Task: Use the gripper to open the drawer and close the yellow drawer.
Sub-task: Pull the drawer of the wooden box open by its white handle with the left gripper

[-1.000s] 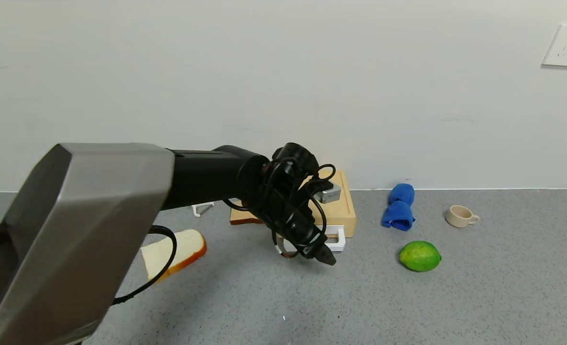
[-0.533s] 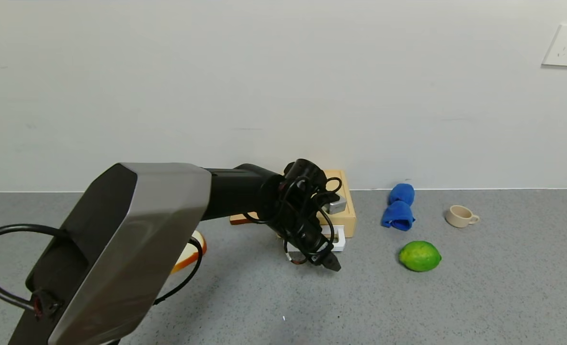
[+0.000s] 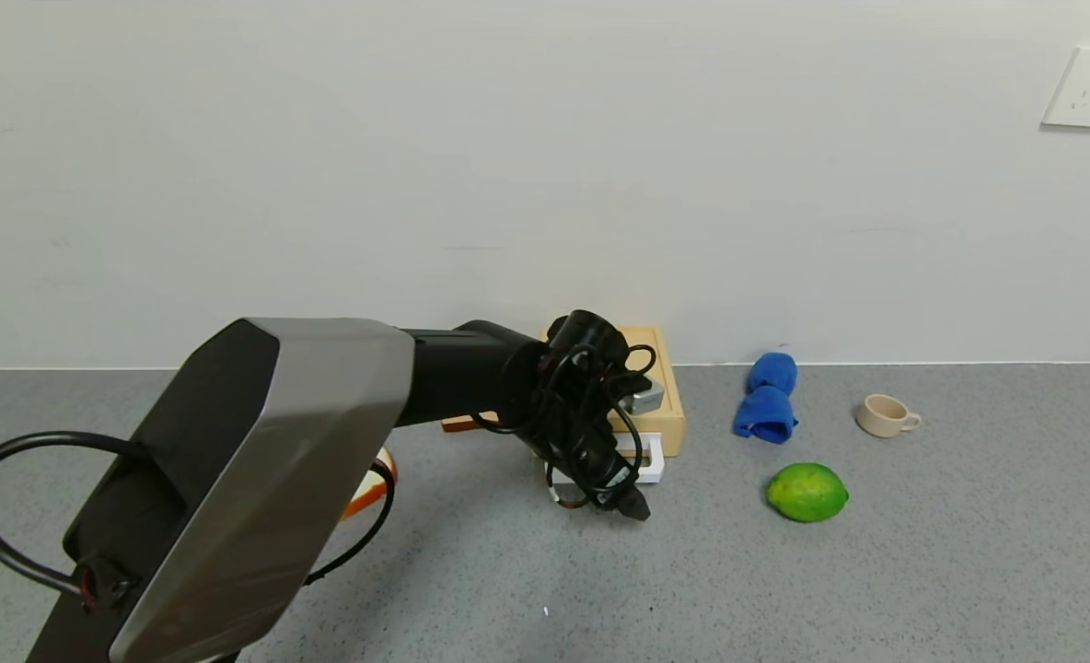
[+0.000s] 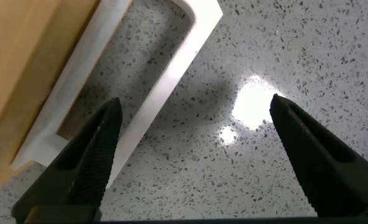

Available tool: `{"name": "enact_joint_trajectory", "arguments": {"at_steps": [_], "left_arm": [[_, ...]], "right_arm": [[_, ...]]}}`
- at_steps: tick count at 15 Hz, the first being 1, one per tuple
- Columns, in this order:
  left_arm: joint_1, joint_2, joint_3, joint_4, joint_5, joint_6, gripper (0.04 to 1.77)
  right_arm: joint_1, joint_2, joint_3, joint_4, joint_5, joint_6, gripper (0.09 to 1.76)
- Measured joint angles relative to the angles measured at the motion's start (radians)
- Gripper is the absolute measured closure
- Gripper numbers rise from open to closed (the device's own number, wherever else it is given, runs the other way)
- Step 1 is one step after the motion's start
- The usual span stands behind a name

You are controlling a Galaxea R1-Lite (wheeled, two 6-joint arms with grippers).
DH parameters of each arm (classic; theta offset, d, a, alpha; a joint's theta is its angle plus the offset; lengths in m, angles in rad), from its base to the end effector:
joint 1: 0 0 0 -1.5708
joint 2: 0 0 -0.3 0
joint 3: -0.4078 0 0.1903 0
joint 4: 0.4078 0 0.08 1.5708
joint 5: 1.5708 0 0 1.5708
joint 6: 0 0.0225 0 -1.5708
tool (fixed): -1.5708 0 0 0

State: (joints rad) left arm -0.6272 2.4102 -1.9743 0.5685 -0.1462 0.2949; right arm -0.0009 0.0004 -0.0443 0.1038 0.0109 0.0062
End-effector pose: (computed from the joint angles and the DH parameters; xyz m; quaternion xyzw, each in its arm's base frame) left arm 0.3773 -0.2775 0.1087 0.2327 0.4139 -0.3957 0.7861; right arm -0.0265 0.0003 0.0770 0.0033 0.0300 0.0049 0.9995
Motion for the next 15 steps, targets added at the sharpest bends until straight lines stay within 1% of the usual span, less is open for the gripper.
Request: {"name": "enact_joint_trajectory", "arguments": {"at_steps": [2,9,12,15], "left_arm": [[0.002,0.001,0.000,-0.003,0.017,0.001,0.09],[0.000,0.011,0.006,0.003,0.023,-0.004,0.09],[-0.001,0.014,0.011,0.021,0.024,-0.006,0.09],[-0.005,0.013,0.009,0.061,0.020,-0.011,0.09]], "right_arm": [[0.000,0.000,0.000,0.000,0.000,0.000,0.15],[0.000,0.000,0.000,0.000,0.000,0.000,0.15],[0.000,0.000,0.000,0.000,0.000,0.000,0.15],[0.000,0.000,0.000,0.000,0.000,0.000,0.15]]}}
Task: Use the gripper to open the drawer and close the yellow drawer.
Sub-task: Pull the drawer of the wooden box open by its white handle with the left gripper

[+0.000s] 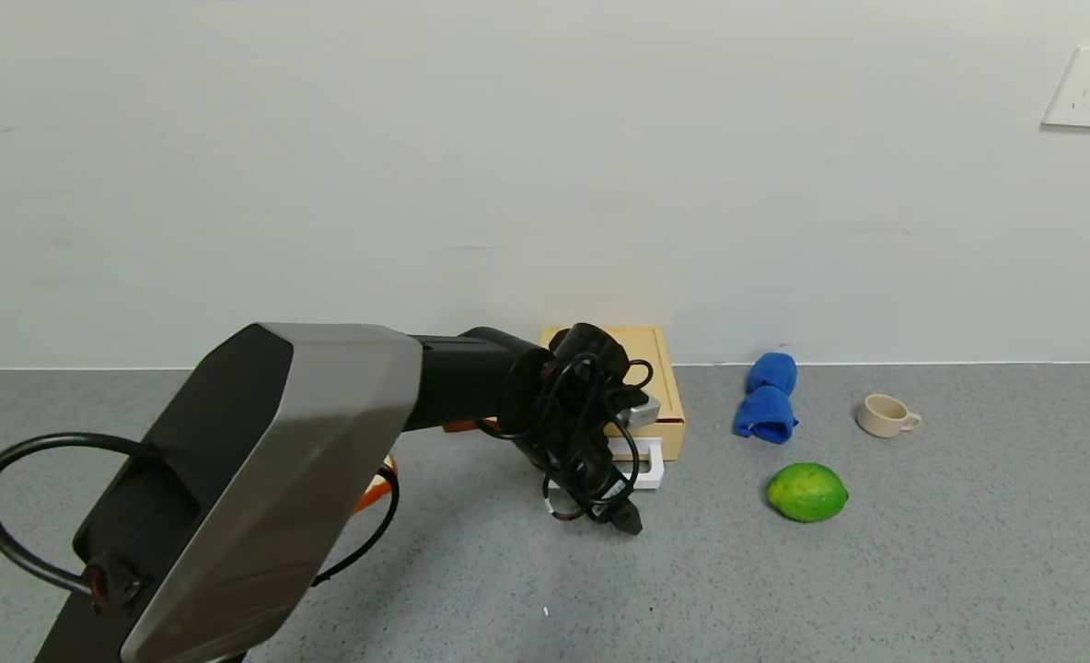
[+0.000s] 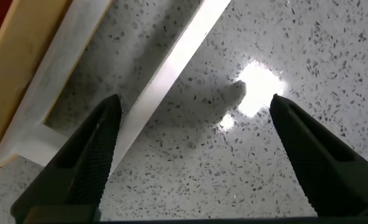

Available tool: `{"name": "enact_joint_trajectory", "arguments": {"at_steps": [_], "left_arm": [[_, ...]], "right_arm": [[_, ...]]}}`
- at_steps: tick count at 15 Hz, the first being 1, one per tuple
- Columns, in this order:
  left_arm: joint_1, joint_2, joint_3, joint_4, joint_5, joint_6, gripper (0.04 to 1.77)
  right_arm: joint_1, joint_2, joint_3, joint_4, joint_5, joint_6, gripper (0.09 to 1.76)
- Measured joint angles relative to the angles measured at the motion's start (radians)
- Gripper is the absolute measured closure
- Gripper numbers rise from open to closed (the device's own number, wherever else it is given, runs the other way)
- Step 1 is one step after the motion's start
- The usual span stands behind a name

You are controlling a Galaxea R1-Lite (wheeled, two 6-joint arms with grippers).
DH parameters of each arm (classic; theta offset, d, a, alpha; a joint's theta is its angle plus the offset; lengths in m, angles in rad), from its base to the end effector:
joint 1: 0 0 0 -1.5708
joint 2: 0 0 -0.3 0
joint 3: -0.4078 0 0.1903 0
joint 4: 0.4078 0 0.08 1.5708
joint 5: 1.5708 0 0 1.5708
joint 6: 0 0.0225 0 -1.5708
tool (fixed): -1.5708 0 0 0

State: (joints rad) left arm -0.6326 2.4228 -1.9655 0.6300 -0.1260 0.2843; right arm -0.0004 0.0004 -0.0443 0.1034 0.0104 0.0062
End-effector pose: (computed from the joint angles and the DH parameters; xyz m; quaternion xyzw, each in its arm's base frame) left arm 0.3721 -0.2763 0.0975 0.2409 0.4508 -0.3846 0.7686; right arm -0.0265 0.0002 0.0771 0.0033 0.0298 0.0049 0.9995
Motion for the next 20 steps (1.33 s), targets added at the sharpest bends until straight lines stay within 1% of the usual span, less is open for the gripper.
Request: {"name": "enact_joint_trajectory", "arguments": {"at_steps": [3,9,13,20], "left_arm": [[-0.011,-0.003,0.004,0.033,-0.003,-0.004,0.09],[-0.027,-0.013,0.029,0.034,-0.006,-0.022,0.09],[-0.039,-0.030,0.068,0.034,-0.010,-0.032,0.09],[-0.065,-0.063,0.133,0.032,-0.006,-0.076,0.09]], "right_arm": [[0.000,0.000,0.000,0.000,0.000,0.000,0.15],[0.000,0.000,0.000,0.000,0.000,0.000,0.15],[0.000,0.000,0.000,0.000,0.000,0.000,0.15],[0.000,0.000,0.000,0.000,0.000,0.000,0.15]]}}
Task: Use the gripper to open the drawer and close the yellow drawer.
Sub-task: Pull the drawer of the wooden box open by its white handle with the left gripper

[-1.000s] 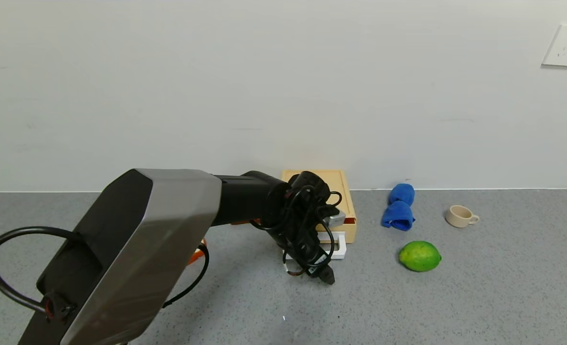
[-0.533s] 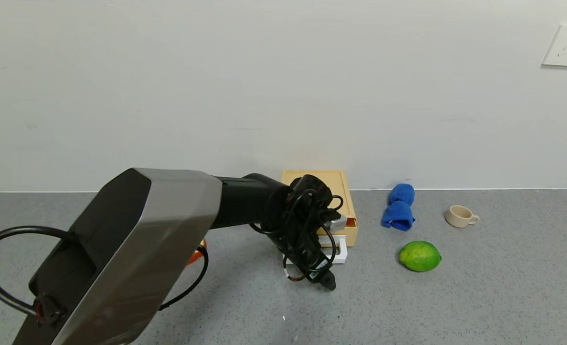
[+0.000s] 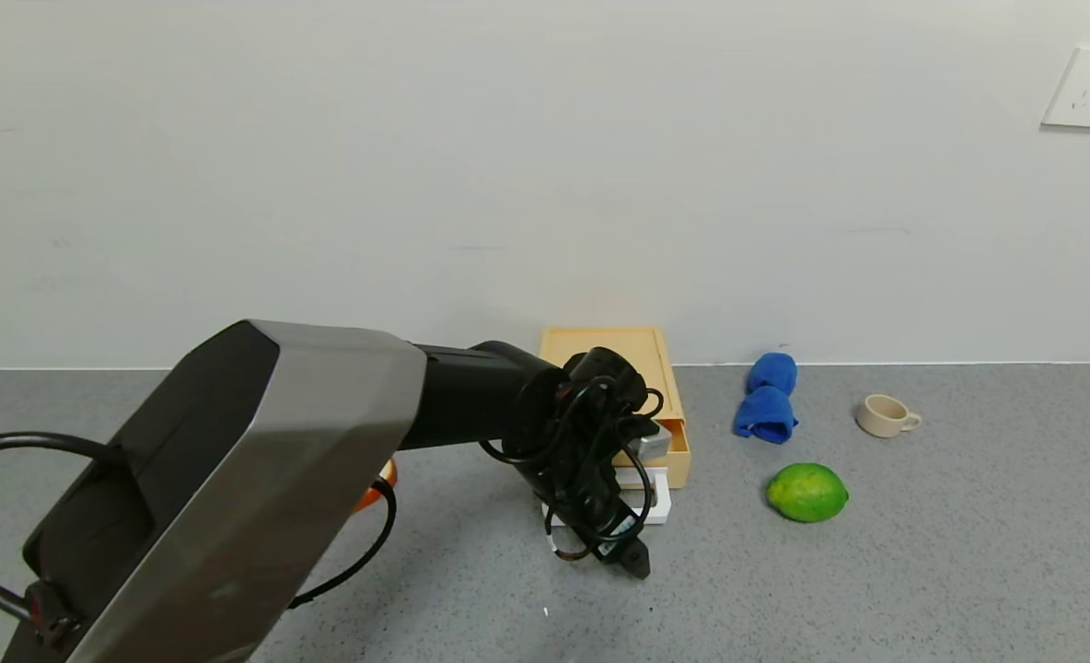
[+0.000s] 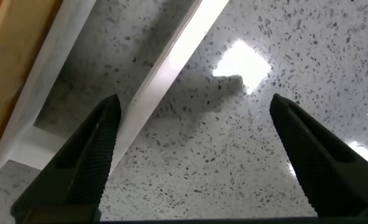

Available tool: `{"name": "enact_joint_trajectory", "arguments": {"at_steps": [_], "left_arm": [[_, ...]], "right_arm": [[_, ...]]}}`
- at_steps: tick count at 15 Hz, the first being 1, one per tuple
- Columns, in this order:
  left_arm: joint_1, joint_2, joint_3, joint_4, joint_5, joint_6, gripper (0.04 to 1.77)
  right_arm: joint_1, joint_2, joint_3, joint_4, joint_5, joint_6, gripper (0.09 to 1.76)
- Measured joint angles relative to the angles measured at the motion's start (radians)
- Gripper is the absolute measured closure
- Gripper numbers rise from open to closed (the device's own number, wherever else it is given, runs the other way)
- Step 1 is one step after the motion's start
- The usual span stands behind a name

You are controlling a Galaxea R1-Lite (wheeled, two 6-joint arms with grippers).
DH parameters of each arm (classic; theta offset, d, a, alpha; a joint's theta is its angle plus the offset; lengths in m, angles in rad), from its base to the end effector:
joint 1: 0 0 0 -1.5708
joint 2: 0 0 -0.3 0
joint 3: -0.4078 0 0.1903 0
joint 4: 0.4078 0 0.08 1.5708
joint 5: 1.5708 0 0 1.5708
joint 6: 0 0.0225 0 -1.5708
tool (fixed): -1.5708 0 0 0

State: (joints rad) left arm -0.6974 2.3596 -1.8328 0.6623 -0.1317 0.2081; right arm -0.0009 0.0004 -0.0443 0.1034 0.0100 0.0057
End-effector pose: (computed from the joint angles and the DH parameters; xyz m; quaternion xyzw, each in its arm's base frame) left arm 0.3353 -0.2848 0.0939 0.2342 0.5003 -0.3877 0.7379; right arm -0.0265 0.0002 0.0771 0.0030 0.0298 0.0045 0.9995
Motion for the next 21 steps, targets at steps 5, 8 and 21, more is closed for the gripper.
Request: {"name": "enact_joint_trajectory", "arguments": {"at_steps": [5,8,21], "left_arm": [[-0.015,-0.016,0.034,-0.001,0.005,-0.037,0.09],[-0.026,-0.027,0.058,-0.001,0.007,-0.058,0.09],[-0.080,-0.079,0.170,0.001,0.008,-0.139,0.09]], "right_arm": [[0.000,0.000,0.000,0.000,0.001,0.000,0.15],[0.000,0.000,0.000,0.000,0.000,0.000,0.15],[0.000,0.000,0.000,0.000,0.000,0.000,0.15]]}}
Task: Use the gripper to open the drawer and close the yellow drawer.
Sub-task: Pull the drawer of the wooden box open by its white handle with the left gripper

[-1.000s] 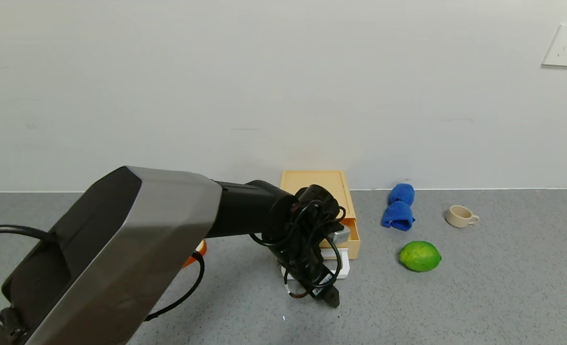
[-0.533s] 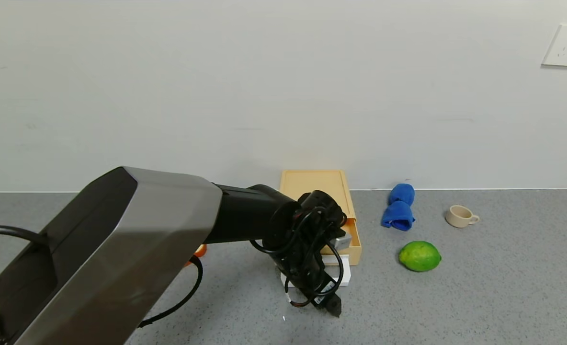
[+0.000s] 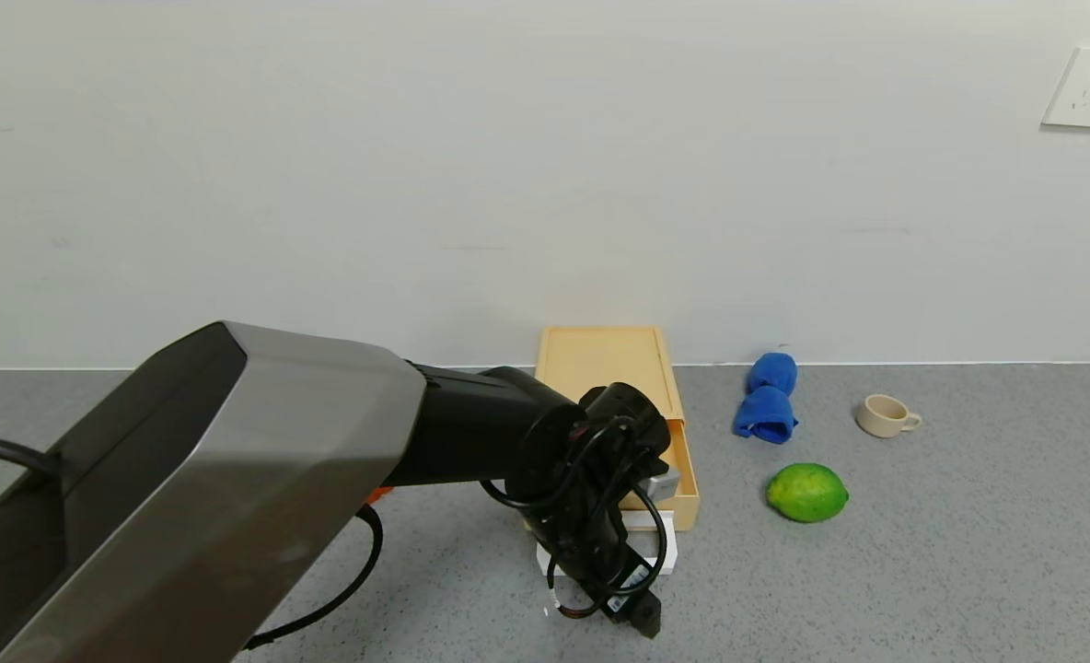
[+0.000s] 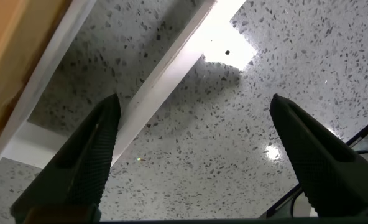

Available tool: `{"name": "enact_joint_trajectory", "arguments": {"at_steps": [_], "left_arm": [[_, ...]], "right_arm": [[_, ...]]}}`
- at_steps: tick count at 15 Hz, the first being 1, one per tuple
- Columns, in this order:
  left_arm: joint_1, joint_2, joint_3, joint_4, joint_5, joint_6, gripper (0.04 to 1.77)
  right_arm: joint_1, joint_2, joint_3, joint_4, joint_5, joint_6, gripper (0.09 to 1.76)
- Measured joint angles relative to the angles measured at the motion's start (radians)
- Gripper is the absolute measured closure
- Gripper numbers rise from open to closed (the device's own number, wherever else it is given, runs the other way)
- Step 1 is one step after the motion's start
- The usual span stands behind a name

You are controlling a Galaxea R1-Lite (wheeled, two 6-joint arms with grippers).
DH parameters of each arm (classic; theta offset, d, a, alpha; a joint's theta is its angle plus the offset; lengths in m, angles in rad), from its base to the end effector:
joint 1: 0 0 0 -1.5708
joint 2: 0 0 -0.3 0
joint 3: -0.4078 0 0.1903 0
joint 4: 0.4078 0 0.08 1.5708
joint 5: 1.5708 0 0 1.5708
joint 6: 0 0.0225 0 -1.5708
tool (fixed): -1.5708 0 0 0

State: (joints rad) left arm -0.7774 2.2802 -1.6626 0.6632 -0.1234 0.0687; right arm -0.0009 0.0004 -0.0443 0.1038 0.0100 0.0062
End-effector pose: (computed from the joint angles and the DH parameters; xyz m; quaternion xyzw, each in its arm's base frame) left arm 0.2909 -0.2901 0.0899 0.2166 0.5535 -0.3683 0.7149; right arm -0.0265 0.0002 0.0770 0.0033 0.0300 0.0045 0.9995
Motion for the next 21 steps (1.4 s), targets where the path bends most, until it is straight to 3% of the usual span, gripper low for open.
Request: {"name": "enact_joint_trajectory", "arguments": {"at_steps": [7,21], "left_arm": [[-0.025,-0.011,0.027,-0.002,0.023,-0.053,0.09],[-0.051,-0.035,0.030,0.040,0.013,-0.116,0.09]], "right_arm": [[0.000,0.000,0.000,0.000,0.000,0.000,0.15],[0.000,0.000,0.000,0.000,0.000,0.000,0.15]]}}
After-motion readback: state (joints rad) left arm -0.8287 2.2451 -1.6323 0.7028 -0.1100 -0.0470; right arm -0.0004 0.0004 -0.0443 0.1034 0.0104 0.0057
